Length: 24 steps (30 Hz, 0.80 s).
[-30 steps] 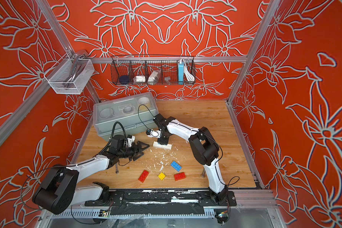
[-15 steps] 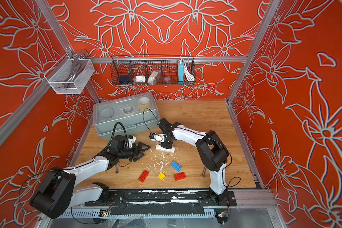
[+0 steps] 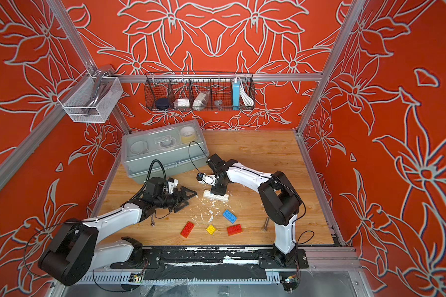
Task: Assemble a small pinwheel with lego
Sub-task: Assemble the lego brick with the lego brick, then pick up the lego brick from the center of the board.
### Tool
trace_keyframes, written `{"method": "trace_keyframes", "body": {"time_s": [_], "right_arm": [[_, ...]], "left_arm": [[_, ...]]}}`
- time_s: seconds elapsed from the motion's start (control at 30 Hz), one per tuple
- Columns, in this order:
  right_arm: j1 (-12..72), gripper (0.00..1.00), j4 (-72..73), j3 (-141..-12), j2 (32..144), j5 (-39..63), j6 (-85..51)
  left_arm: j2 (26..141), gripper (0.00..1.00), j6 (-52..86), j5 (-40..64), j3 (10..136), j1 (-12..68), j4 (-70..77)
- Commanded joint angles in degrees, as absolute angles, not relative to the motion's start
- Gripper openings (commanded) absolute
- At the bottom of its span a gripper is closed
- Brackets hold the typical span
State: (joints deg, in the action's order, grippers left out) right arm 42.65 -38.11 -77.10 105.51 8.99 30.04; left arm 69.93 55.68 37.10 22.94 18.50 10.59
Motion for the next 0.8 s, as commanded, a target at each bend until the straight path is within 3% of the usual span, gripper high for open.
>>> {"method": "trace_keyframes", "body": {"time_s": [0.0,0.37,0.57,0.77], "right_arm": [[42.5,0.58,-40.2,-75.9,98.1,8.6,23.9],[43.7,0.56,-39.2,-53.7,75.9,8.2,-16.2],[46.5,0.58,-37.4,-47.3,75.0,5.2,-17.2],[47.6,0.59,-36.1,-47.0,78.5,6.6,-15.3]], "left_arm": [[68.0,0.84,54.7,36.8,24.5,19.2,8.1],[66.0,0.85,54.3,36.5,27.3,25.1,0.1],[66.6,0.98,54.8,36.5,27.2,25.7,0.1],[66.6,0.98,55.2,36.2,27.0,25.7,-0.8]]}}
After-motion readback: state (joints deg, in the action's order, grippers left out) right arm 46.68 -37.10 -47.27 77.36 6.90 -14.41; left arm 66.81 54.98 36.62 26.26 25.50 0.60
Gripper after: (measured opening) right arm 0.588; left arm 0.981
